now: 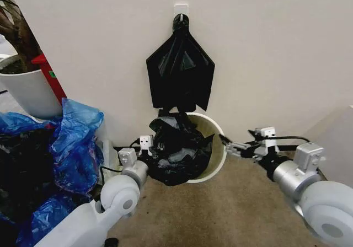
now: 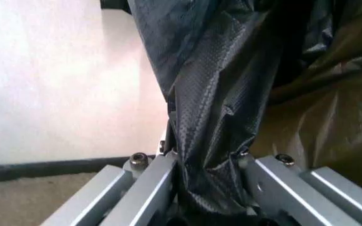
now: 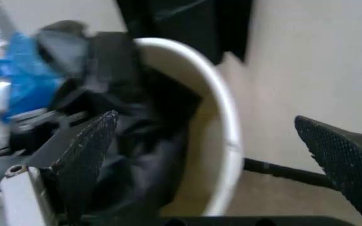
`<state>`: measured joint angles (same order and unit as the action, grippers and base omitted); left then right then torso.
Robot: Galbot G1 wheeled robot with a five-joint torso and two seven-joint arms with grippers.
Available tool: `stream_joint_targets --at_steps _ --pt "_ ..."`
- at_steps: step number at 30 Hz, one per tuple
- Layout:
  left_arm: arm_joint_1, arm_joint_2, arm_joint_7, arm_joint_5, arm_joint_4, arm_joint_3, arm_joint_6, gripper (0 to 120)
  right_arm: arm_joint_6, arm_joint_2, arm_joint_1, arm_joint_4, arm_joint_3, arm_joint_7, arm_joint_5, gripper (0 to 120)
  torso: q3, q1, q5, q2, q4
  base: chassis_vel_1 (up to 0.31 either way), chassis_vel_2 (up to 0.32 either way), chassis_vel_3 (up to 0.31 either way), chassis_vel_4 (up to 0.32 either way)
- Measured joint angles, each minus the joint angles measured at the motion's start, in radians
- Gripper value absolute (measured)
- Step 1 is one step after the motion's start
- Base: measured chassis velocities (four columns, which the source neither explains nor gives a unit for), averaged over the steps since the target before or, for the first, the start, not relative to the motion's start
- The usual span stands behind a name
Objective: Place the garbage bag over the trash bin.
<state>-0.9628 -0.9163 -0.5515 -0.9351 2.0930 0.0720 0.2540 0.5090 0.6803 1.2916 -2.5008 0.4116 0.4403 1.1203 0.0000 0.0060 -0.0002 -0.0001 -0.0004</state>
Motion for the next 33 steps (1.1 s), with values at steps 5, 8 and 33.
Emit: stream_joint_targets --at_steps 5,8,33 --pt "0.046 0.023 -0.023 0.007 -0.01 0.027 0.013 1 0.006 0.018 -0.135 0.0 -0.154 -0.005 -0.002 100 0.0 0.0 0.0001 0.0 0.0001 0.0 0.0 0.0 0.0" --pt "0.06 0.033 -0.024 0.01 -0.011 0.034 0.018 1 0.016 0.026 -0.21 0.0 -0.234 0.009 0.0 100 0.0 0.0 0.0 0.0 0.0002 0.0 0.0 0.0 0.0" --pt "0.003 0.066 0.021 0.098 0.044 -0.013 0.025 1 0.139 0.101 -0.535 0.121 -0.535 0.29 0.168 72 0.0 0.0 0.0001 0.0 0.0002 0.0 0.0 0.0 0.0"
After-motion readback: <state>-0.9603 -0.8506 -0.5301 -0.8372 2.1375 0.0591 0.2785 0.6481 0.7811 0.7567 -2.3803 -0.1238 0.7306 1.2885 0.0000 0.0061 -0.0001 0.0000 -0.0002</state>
